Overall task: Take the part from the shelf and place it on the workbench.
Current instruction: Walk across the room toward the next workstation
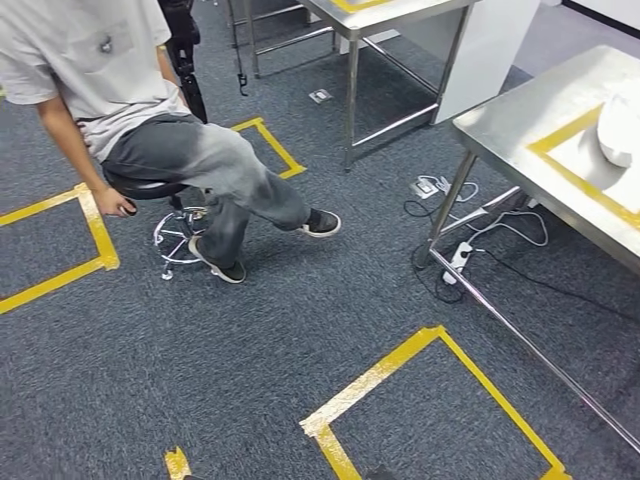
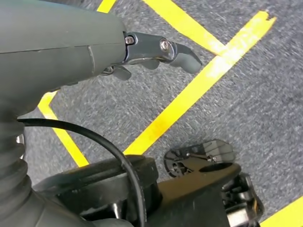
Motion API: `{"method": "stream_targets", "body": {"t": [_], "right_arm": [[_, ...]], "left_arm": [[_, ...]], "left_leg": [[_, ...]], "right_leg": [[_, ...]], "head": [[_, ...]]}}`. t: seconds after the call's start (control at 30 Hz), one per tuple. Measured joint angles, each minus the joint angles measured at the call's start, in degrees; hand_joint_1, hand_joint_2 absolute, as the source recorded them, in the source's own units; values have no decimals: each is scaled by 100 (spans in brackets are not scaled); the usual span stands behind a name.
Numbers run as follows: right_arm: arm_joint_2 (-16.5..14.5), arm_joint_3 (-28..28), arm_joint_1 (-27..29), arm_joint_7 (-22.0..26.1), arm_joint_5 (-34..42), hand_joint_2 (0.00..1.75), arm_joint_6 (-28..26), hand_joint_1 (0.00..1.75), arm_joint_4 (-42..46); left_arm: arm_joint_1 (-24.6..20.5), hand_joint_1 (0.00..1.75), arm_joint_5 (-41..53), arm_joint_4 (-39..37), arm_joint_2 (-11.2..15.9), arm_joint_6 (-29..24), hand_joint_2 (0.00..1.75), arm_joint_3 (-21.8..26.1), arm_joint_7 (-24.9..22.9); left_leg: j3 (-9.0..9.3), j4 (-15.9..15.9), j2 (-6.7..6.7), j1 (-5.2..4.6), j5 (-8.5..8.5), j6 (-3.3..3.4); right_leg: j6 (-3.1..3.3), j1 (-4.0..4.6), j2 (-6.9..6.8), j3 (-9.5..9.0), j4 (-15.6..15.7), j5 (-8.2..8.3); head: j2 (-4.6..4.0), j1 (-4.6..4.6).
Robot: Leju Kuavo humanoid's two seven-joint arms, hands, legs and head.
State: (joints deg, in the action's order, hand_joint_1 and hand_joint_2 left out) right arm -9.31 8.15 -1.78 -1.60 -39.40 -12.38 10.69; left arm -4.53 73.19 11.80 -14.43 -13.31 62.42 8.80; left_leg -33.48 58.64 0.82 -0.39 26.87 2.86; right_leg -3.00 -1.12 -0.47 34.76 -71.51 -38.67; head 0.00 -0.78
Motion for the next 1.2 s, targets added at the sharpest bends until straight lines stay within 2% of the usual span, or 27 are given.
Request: {"method": "stream_targets", "body": {"t": [0.03, 0.07, 0.13, 0.2, 0.23, 0.27, 0.33, 0.37, 0.43, 0.5, 0.53, 0.57, 0.6, 0.63, 0.67, 0.73, 0.8, 0.87, 0.9, 0.93, 1.0, 1.03, 1.07, 1.1, 1.13, 1.17, 1.2], "right_arm": [[0, 0, 9, -2, -8, 0, 1, 0, 0], [0, 0, 16, -4, -11, 0, 2, 0, 0], [1, 0, 19, -6, -13, 0, 3, 0, 0], [3, 1, 17, -6, -14, 0, 3, 0, -3], [3, 1, 9, -6, -14, 0, 4, 0, -5], [3, 2, 0, -7, -15, 0, 6, 0, -7], [-4, 2, -15, -7, -16, 0, 8, 0, -7], [-9, 3, -13, -7, -17, 0, 8, 0, -7], [-17, 4, -6, -3, -14, 0, 4, 0, -7], [-19, 9, 8, 5, 0, 0, -4, 0, -7], [-19, 14, 18, 12, 10, 0, -8, 0, -7], [-19, 19, 25, 18, 19, 0, -8, 0, -7], [-19, 24, 28, 24, 24, 0, -4, 0, -7], [-22, 26, 27, 26, 25, 0, 3, 0, -7], [-27, 27, 25, 21, 19, 0, 10, 0, -7], [-39, 28, 25, 4, -8, 0, 1, 0, -7], [-60, 27, 20, 10, -49, 0, -40, 0, -7], [-89, 27, -6, 37, -78, 0, -83, 0, -6], [-98, 27, -18, 44, -85, 0, -93, 0, -6], [-105, 27, -24, 46, -85, 0, -98, 0, -5], [-107, 32, -14, 44, -61, 0, -96, 0, -5], [-107, 43, -4, 32, -42, 0, -90, 0, -6], [-107, 57, 6, 10, -28, 0, -79, 0, -7], [-105, 72, 17, -17, -33, 0, -65, 0, -8], [-104, 82, 23, -37, -62, 0, -51, 0, -8], [-102, 86, 25, -30, -98, 0, -43, 0, -8], [-99, 87, 24, 0, -132, 0, -43, 0, -8]], "left_arm": [[4, 0, -1, 0, 2, 0, 175, 1, -7], [10, 0, -1, 0, 4, 0, 175, 1, -13], [15, 0, -1, 0, 7, 0, 175, 3, -23], [4, 0, -1, 0, 4, 0, 175, 4, -32], [1, 0, -1, 0, 3, -1, 175, 4, -36], [2, 0, -1, 0, 3, -1, 175, 4, -38], [17, 0, -1, 0, 9, -2, 175, 4, -39], [22, 0, -1, 0, 12, -2, 175, 4, -39], [17, 0, 1, 0, 16, -5, 175, 4, -39], [5, 0, 29, 0, 13, -8, 175, 4, -50], [-3, 0, 52, 0, 12, -10, 175, 2, -56], [-9, 0, 78, 0, 10, -20, 175, -1, -61], [-13, 0, 96, 0, 9, -34, 175, -4, -62], [-14, 0, 107, 0, 9, -51, 175, -7, -58], [-7, 0, 112, 0, 11, -65, 175, -8, -45], [1, 0, 108, 0, 18, -55, 175, -8, 15], [9, 0, 104, 0, 25, -12, 175, -8, 78], [39, 0, 110, 0, 34, 21, 175, -9, 63], [54, 0, 114, 0, 39, 27, 175, -9, 36], [60, 0, 112, 0, 41, 28, 175, -9, 9], [50, 0, 72, 0, 32, 13, 175, -7, 0], [45, 0, 50, 0, 25, 2, 175, -5, 4], [43, 0, 40, 0, 19, -5, 175, -3, -1], [46, 0, 46, 0, 16, -7, 175, -2, -16], [47, 0, 58, 0, 17, -6, 175, -3, -30], [47, 0, 66, 0, 16, -3, 175, -3, -20], [45, 0, 60, -1, 14, 1, 175, -4, 22]], "left_leg": [[3, 1, 83, -14, 1, 7], [11, 2, 171, -24, 0, 9], [29, 9, 350, -33, 1, 7], [13, 37, 502, -40, 2, -17], [-12, 47, 564, -33, -5, -42], [-40, 54, 624, -23, -19, -76], [-81, 53, 719, 0, -43, -142], [-93, 73, 695, -1, -33, -165], [-195, 321, 418, -13, 134, -210], [-483, 952, 119, -2, 468, -271], [-647, 1308, 53, 18, 617, -300], [-748, 1538, 21, 43, 678, -324], [-755, 1580, -3, 69, 637, -346], [-650, 1403, -40, 92, 495, -362], [-458, 1053, -119, 109, 294, -371], [-89, 356, -385, 81, 67, -359], [29, 91, -519, 30, 88, -284], [15, 60, -410, 21, 91, -183], [16, 50, -348, 25, 82, -142], [16, 35, -278, 31, 67, -98], [17, 25, -135, 26, 55, -28], [16, 25, -52, 13, 56, -5], [19, 26, 32, 0, 58, 6], [26, 26, 119, -12, 62, 11], [38, 27, 209, -21, 64, 13], [53, 28, 296, -26, 68, 14], [63, 28, 375, -23, 72, 13]], "right_leg": [[12, 5, 23, 146, -222, -12], [28, 8, 40, 193, -221, 98], [78, 10, 165, -7, 396, 567], [118, 2, 418, -280, 1093, 866], [126, 3, 505, -358, 1265, 893], [130, 8, 519, -394, 1324, 870], [160, 5, 411, -443, 1373, 890], [180, -2, 349, -458, 1392, 906], [219, -14, 217, -492, 1437, 924], [243, -2, 52, -514, 1448, 912], [247, 0, -46, -521, 1447, 902], [247, 1, -144, -530, 1446, 890], [242, 0, -235, -541, 1446, 877], [231, -3, -317, -559, 1446, 863], [215, -7, -388, -586, 1446, 843], [149, 10, -507, -614, 1439, 790], [74, 39, -631, -622, 1445, 744], [14, 32, -728, -674, 1461, 715], [-9, 19, -646, -680, 1424, 668], [-24, 6, -488, -626, 1274, 565], [-23, -1, -104, -285, 595, 228], [-13, 5, -9, -49, 163, 73], [-1, 13, 25, 155, -163, 2], [16, 23, 38, 279, -296, 47], [43, 33, 57, 296, -191, 217], [78, 44, 106, 207, 127, 473], [117, 53, 224, 74, 524, 721]], "head": [[0, 0], [0, 1], [0, 0], [0, 2], [0, 4], [0, 6], [0, 9], [0, 7], [0, 32], [0, 59], [0, 59], [0, 60], [0, 59], [0, 59], [0, 61], [0, 67], [0, 51], [0, 31], [0, 20], [0, 6], [0, -26], [0, -30], [0, -31], [0, -31], [0, -30], [0, -30], [0, -30]]}}
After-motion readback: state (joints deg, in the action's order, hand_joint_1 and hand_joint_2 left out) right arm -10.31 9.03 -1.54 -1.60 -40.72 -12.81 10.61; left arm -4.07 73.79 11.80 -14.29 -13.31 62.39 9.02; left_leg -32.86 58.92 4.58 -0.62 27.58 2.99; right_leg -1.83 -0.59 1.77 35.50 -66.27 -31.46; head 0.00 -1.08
